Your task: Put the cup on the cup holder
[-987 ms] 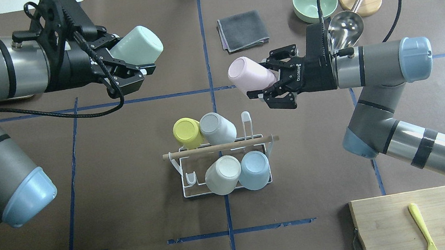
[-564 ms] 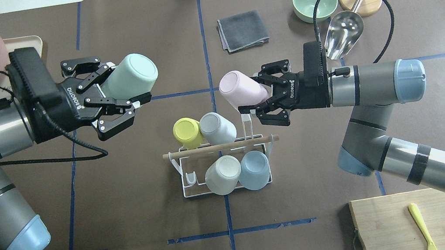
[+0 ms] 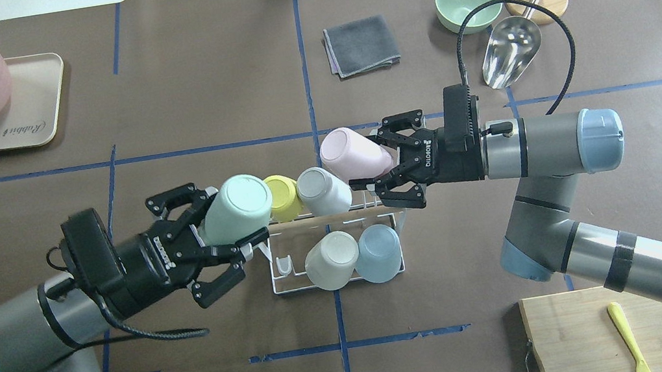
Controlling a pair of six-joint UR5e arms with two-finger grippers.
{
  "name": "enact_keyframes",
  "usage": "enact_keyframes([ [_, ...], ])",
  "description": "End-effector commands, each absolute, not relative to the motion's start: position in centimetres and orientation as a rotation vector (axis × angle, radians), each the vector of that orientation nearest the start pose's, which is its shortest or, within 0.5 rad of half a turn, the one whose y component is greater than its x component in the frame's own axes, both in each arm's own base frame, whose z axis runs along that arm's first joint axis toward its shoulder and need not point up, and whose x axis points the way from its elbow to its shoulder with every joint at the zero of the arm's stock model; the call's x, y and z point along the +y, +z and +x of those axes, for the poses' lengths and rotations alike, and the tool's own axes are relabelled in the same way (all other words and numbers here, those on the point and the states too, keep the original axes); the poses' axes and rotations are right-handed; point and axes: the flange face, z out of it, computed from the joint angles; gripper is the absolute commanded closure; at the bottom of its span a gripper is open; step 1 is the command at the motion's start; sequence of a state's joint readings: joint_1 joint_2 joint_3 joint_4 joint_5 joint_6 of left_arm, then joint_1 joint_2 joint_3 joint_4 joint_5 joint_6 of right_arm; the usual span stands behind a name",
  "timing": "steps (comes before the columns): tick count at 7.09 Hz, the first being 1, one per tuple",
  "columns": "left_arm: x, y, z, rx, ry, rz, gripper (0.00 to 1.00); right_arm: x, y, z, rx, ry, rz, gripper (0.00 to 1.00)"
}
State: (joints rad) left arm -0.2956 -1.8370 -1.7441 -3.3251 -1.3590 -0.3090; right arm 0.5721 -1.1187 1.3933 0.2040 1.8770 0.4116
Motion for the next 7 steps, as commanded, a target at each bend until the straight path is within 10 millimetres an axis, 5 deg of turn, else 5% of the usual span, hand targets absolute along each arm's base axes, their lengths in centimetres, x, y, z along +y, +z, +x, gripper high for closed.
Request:
enact_keyframes([
  [1, -27.8, 28.4, 44.7, 1.518, 0.246, 1.638, 0.92, -41.3, 30.6, -44.9, -1.5, -0.671, 1.46, 0.8],
  [4, -28.2, 29.3, 46.8, 1.507, 0.255, 1.638, 0.92, -41.5, 31.4, -44.6, -1.49, -0.664, 1.449, 0.74],
  [6, -28.4, 30.0, 47.5, 1.493, 0.266, 1.628, 0.91, -41.4, 31.9, -44.7, -1.486, -0.665, 1.44, 0.61],
  [7, -28.4, 30.3, 48.0, 1.494, 0.268, 1.626, 0.9, -41.4, 32.1, -44.7, -1.487, -0.663, 1.434, 0.01],
])
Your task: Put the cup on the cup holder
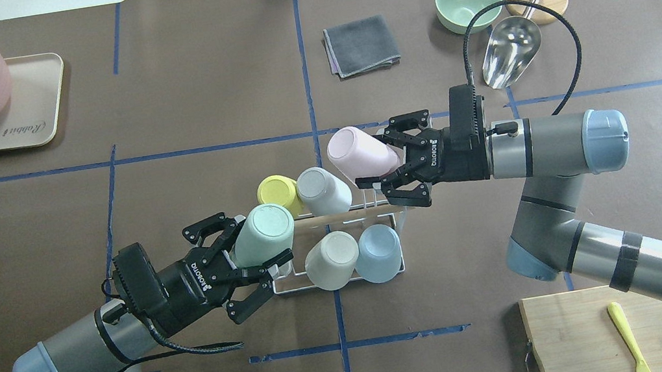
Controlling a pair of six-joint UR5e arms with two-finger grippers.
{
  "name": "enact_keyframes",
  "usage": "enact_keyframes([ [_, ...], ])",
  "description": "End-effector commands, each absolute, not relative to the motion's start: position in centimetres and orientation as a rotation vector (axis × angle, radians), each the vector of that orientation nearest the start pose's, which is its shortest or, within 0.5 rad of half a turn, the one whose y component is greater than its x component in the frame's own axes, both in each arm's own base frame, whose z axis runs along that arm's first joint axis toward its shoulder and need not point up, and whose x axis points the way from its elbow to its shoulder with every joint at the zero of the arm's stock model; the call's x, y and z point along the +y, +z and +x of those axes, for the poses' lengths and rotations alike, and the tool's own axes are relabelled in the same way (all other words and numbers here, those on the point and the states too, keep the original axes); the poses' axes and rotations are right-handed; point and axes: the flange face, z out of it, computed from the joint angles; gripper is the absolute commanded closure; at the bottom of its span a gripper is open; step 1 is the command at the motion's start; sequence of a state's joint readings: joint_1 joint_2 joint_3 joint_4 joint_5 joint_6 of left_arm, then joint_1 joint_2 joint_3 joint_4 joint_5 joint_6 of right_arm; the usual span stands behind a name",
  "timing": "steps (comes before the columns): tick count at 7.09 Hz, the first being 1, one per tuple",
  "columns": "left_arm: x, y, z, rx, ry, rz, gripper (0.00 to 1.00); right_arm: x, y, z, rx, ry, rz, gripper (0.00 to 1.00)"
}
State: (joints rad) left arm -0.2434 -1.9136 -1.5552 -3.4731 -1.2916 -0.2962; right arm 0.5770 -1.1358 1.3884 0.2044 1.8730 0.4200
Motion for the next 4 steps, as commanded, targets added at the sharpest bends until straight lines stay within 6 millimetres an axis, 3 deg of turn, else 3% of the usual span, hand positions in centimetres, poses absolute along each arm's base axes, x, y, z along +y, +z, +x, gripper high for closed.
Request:
enact_keyframes([
  [1, -28.45, 30.46, 48.11, 1.492, 0.268, 1.625, 0.9, -41.46, 32.12, -44.73, -1.483, -0.654, 1.435, 0.0],
  [4, -28.48, 31.12, 48.57, 1.482, 0.278, 1.614, 0.88, -41.42, 31.6, -44.42, -1.505, -0.63, 1.425, 0.0],
])
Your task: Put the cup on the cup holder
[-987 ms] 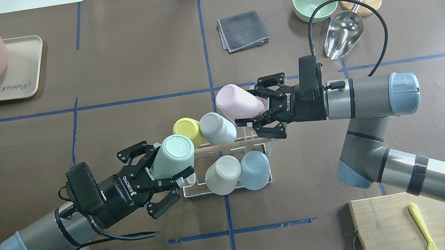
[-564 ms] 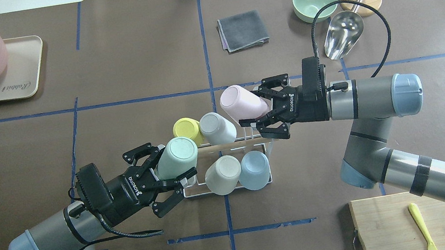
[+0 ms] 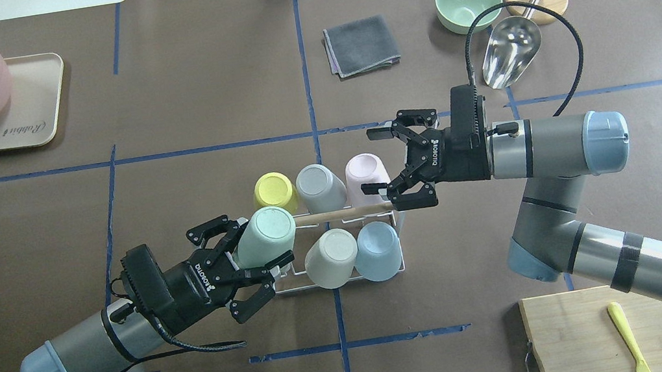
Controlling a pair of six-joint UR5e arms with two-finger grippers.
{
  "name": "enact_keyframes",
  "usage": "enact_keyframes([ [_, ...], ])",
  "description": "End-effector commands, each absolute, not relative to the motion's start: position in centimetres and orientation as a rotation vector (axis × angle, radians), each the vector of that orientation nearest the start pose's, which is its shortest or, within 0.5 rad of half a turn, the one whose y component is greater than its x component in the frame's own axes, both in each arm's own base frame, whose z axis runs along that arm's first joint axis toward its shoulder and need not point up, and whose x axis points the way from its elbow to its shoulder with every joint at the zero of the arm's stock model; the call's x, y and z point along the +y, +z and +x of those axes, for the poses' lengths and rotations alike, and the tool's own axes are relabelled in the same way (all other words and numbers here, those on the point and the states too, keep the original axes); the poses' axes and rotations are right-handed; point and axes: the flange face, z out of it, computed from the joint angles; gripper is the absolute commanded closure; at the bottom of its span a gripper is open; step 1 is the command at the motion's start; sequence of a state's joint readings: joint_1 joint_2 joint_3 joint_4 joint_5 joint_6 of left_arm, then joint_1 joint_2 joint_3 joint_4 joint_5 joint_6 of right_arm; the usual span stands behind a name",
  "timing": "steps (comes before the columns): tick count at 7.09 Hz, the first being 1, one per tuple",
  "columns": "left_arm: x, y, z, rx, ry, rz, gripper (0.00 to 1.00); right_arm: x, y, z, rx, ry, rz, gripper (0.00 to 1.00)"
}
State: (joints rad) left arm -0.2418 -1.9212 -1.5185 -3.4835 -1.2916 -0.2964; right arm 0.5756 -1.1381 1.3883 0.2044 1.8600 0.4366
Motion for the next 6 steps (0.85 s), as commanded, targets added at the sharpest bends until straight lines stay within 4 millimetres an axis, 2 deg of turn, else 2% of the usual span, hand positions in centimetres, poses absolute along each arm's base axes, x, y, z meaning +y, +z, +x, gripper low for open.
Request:
enact_keyframes([
  [1, -28.2, 31.2, 48.7, 1.486, 0.282, 1.611, 0.77, -41.3, 30.2, -43.7, -1.553, -0.593, 1.394, 0.0],
  [2, -28.1, 31.2, 48.8, 1.489, 0.282, 1.608, 0.18, -42.3, 29.5, -42.7, -1.55, -0.561, 1.361, 0.0],
  [3, -28.0, 31.1, 48.8, 1.491, 0.282, 1.61, 0.0, -44.1, 28.2, -41.0, -1.508, -0.541, 1.276, 0.0],
  [4, -28.0, 31.2, 48.7, 1.493, 0.281, 1.612, 0.0, -45.7, 25.0, -38.8, -1.457, -0.531, 1.074, 0.0],
  [5, -28.0, 31.1, 48.6, 1.497, 0.278, 1.614, 0.0, -47.1, 21.6, -35.4, -1.36, -0.511, 0.869, 0.0],
  [6, -27.9, 31.0, 48.4, 1.5, 0.278, 1.616, 0.0, -49.2, 20.1, -29.7, -1.263, -0.443, 0.696, 0.0],
])
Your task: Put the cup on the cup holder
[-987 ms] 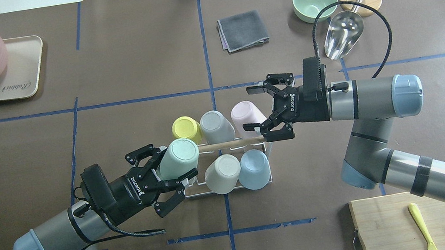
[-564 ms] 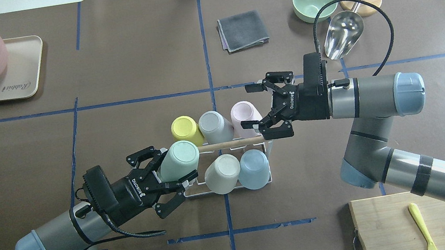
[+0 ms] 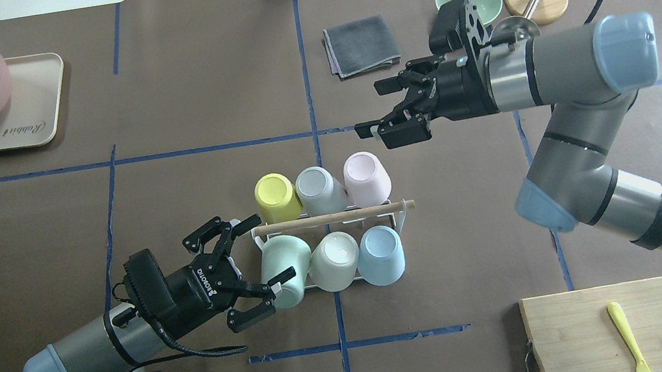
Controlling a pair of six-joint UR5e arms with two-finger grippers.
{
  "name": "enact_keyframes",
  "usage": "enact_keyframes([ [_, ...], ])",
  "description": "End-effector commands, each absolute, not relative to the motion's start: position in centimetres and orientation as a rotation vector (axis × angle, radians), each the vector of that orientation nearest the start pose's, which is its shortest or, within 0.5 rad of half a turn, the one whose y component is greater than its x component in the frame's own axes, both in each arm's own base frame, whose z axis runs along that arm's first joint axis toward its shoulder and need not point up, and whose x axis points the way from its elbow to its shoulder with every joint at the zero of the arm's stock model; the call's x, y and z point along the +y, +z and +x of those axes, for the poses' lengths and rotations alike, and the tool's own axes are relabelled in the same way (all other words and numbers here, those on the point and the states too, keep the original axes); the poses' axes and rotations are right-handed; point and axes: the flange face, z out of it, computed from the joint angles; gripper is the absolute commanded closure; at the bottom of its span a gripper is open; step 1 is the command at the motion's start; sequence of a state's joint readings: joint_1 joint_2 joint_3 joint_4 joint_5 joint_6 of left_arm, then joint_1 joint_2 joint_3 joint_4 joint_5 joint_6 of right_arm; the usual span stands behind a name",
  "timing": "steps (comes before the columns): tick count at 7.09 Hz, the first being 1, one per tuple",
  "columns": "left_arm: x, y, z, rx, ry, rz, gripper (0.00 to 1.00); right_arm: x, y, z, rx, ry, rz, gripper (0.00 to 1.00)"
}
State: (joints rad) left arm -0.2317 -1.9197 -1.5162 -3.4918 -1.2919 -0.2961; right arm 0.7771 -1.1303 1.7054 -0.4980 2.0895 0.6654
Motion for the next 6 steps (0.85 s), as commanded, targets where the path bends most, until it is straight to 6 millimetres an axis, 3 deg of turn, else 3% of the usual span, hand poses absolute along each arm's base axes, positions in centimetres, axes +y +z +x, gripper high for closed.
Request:
enact_keyframes([
  [1, -27.9, 30.5, 47.8, 1.496, 0.278, 1.635, 0.0, -51.5, 22.0, -25.2, -1.214, -0.379, 0.585, 0.0],
  [2, -27.9, 29.0, 46.4, 1.483, 0.28, 1.697, 0.0, -52.2, 28.5, -21.0, -1.149, -0.274, 0.509, 0.0],
  [3, -27.7, 28.2, 45.0, 1.483, 0.273, 1.725, 0.0, -51.3, 38.5, -16.6, -1.051, -0.131, 0.385, 0.0],
  [4, -28.0, 27.5, 43.8, 1.483, 0.26, 1.738, 0.0, -52.0, 45.4, -11.3, -0.942, 0.051, 0.233, 0.0],
  [5, -30.0, 26.4, 41.8, 1.415, 0.253, 1.752, 0.0, -52.3, 47.3, -7.2, -0.873, 0.19, 0.117, 0.0],
  [6, -31.7, 24.9, 39.6, 1.335, 0.262, 1.741, 0.0, -51.8, 48.6, -4.7, -0.829, 0.27, 0.036, 0.0],
])
